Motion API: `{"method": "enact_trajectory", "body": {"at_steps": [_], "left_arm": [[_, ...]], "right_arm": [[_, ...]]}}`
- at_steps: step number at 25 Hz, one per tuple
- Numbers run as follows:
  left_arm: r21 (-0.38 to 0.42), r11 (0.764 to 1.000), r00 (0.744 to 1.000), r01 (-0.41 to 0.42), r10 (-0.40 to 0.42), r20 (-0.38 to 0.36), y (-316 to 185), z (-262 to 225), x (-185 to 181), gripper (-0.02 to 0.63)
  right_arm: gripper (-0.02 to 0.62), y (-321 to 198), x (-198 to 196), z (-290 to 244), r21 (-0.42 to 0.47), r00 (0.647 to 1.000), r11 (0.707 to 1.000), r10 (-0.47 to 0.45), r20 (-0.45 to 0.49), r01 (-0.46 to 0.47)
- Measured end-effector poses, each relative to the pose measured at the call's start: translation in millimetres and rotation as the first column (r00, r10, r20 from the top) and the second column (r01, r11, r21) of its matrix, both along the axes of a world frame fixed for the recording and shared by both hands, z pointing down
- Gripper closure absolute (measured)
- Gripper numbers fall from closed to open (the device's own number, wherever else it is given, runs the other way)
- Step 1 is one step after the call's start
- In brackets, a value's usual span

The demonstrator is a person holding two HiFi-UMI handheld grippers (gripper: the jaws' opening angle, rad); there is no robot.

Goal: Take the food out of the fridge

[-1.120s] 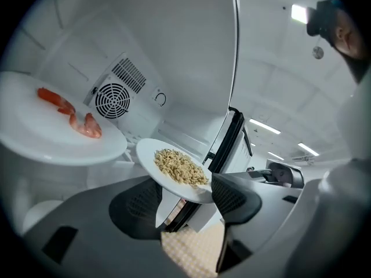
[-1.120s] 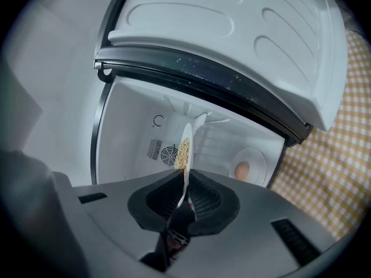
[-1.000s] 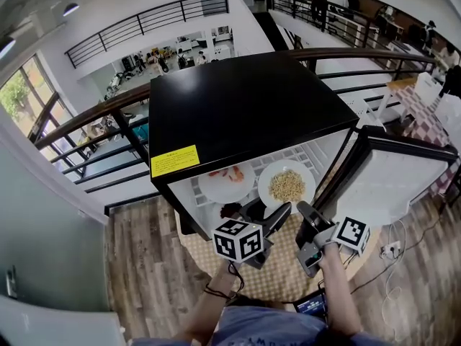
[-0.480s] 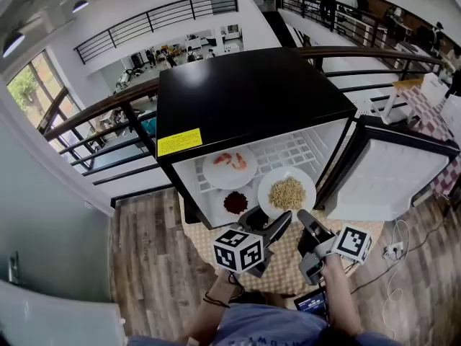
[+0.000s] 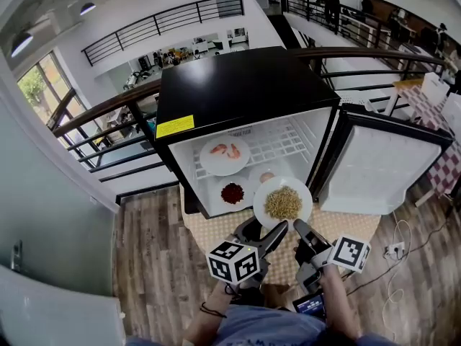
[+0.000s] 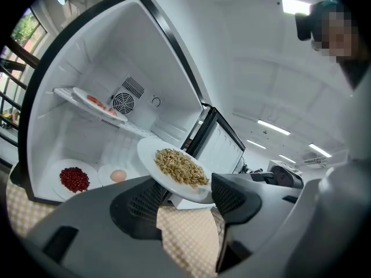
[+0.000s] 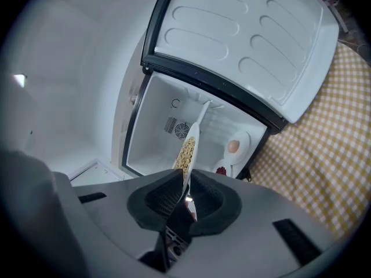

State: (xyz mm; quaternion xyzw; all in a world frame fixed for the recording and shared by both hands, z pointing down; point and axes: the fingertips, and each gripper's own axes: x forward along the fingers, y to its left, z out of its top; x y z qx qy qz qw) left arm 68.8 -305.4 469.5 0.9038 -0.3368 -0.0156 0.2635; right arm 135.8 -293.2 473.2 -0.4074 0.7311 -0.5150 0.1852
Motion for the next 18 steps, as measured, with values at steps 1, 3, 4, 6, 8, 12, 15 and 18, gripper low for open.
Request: {"method": "enact_trajectory", "body": {"at_steps": [1,3,4,6,8,12,15,18], "left_arm": [[-0.001,1.0,1.0,0.004,-0.004,0.0,6.6,0.1,2.1,0.341],[-0.004,1.0,1.0,0.012,-0.012,-0.001,20.8,0.0,7.2,0.341],[-0.004,1.0,1.0,0.015,-0.015,-0.003,28.6,-0.3,10.2,0.341],[-0.003,1.0,1.0,0.022,-0.022,-0.006,44.8,-1.2,16.2,0.341],[-0.001,1.0,1.0,0.027,-0.027,-0.006,61.0,-2.0,22.2,0.341],[-0.001,0.999,0.999,0.048,-0.048,-0.007,95.0,-0.8,31.4,0.341],[0.001,0.998,0.998,0.066,-0.066,-0.009,120.2,0.0,35.4,0.341],[0.005,0.996,0.996,0.084,-0.084,-0.004,141.9,0.4,38.0,0.341]], "right_arm": [[0.551,6.8,2.9,1.0,-0.003,1.0,1.0,-0.001,-0.009,0.001],[0.55,21.5,9.2,1.9,-0.009,1.0,1.0,-0.002,-0.023,0.002],[0.551,29.4,12.7,2.0,-0.011,1.0,1.0,-0.002,-0.029,0.002],[0.551,46.2,19.9,2.2,-0.02,0.999,1.0,-0.001,-0.038,0.0],[0.551,62.8,27.3,3.0,-0.03,0.999,1.0,-0.001,-0.049,0.0],[0.549,94.8,35.0,2.0,-0.018,0.999,1.0,-0.026,-0.042,0.025],[0.549,119.2,36.9,0.3,-0.01,0.999,0.999,-0.045,-0.024,0.045],[0.549,139.1,34.6,-4.7,0.013,0.997,0.997,-0.073,0.019,0.072]]}}
